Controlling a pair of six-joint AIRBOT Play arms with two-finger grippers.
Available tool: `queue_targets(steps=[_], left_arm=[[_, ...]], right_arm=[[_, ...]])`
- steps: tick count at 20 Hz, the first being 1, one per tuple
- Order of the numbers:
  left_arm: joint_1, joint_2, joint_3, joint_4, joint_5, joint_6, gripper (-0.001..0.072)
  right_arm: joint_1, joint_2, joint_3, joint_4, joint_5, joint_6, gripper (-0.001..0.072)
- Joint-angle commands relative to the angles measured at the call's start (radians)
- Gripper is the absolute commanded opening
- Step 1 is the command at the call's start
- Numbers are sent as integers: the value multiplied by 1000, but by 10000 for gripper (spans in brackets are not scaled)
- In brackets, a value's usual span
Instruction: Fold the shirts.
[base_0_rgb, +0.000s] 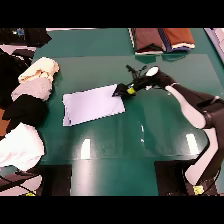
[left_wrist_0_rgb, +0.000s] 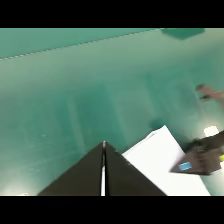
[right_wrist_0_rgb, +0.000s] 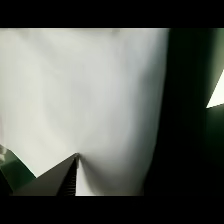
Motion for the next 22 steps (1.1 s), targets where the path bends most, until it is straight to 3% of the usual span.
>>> queue_targets(steps=[1,2,3,7,12,14,22], left_arm=[[0,1,0,-6,-19,1,26],[0,1,0,-18,-24,2,26],[0,1,0,-31,-24,2,26],[-19,1,0,-52,-24,2,25],[-161,1,0,-48,7,10,25],[-196,1,0,-48,34,10,25],[-220,1,0,-53,56,-26,25]], right_arm=[[87,-102,125,34,-2,-20,251],[102,-107,150,33,-10,-55,48],[107,-103,168,34,-23,-64,19],[23,11,184,-68,-77,-39,18],[-281,243,182,-483,34,104,18],[-424,319,182,-578,89,121,18],[-1019,460,182,-725,246,196,18]])
